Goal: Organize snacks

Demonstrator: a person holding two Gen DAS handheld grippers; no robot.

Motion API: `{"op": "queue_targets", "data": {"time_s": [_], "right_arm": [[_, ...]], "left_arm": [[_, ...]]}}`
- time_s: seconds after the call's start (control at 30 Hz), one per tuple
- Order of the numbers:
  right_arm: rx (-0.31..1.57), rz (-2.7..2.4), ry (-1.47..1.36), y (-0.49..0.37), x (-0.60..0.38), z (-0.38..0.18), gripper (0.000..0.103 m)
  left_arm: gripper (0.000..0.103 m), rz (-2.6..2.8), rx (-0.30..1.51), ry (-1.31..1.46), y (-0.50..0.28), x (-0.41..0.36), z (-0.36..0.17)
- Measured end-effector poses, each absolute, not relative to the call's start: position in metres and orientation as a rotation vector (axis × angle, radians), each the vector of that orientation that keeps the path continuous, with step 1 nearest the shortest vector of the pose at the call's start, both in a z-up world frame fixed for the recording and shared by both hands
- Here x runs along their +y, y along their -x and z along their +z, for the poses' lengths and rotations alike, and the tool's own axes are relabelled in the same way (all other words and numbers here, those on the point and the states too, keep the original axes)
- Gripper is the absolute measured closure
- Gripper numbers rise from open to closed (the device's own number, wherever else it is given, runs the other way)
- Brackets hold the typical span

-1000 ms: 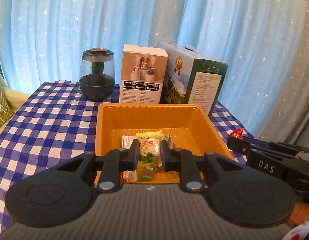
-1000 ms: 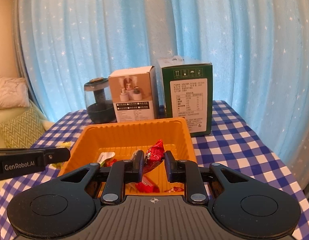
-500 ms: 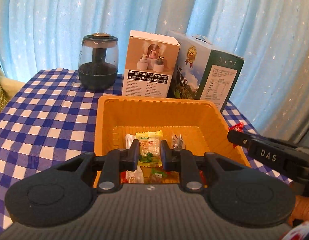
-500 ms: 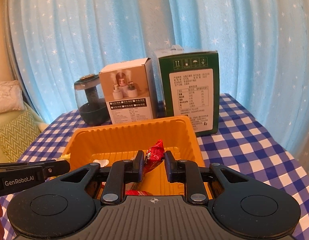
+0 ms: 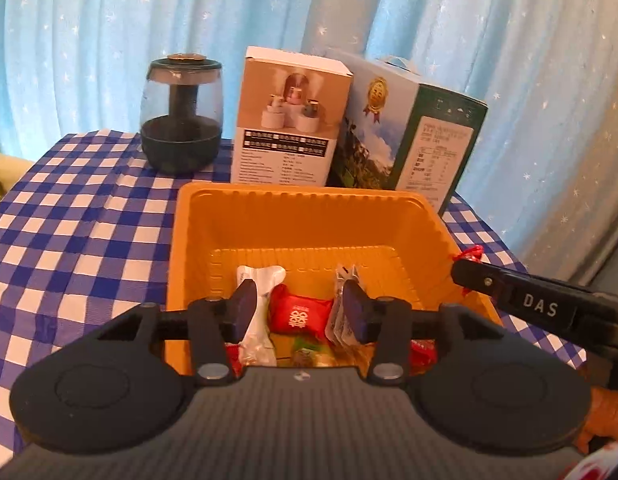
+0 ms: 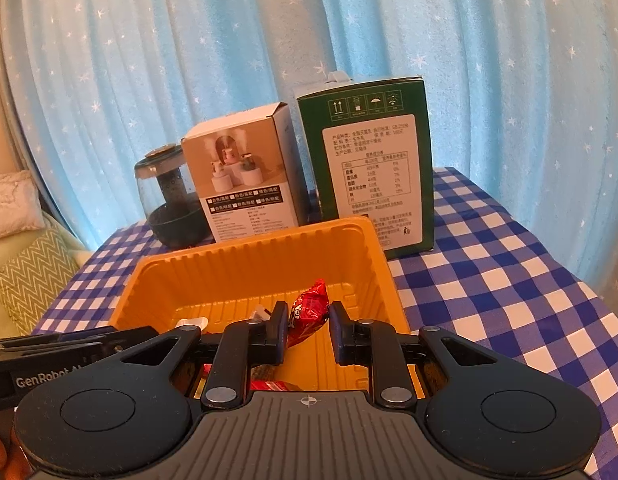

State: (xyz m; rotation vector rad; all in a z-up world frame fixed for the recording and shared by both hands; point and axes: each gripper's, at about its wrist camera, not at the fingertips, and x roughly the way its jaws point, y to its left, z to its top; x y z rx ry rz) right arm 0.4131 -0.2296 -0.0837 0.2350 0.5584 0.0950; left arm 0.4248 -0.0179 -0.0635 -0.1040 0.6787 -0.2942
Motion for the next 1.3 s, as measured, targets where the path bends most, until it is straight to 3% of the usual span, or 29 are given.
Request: {"op": "queue_targets", "data": {"time_s": [0.53, 0.6, 0.67, 1.13, 1.3], "right_arm": [[0.560, 0.108, -0.273, -0.415, -0.234, -0.084, 0.080], [0.563, 0.102, -0.278, -0.415, -0.235, -0.086, 0.074], [0.554, 0.095, -0.302, -0.414, -0.239, -0.087, 0.044], [0.557, 0.038, -0.314, -0.410, -0.250, -0.087, 0.044], [0.556, 0.040, -0.296, -0.402, -0.251, -0.084, 0.044]], "left_arm": [[0.057, -0.267, 0.679, 0.097, -0.422, -0.017, -0.062], [0.049, -0.259, 0.686, 0.101, -0.423, -0.015, -0.062], [0.043, -0.254, 0.688, 0.102, -0.422, -0.015, -0.062], [0.030, -0.214, 0.674, 0.000, -0.414, -0.020, -0.066], [0.018, -0.175, 0.689, -0.003, -0.405, -0.016, -0.071]]}}
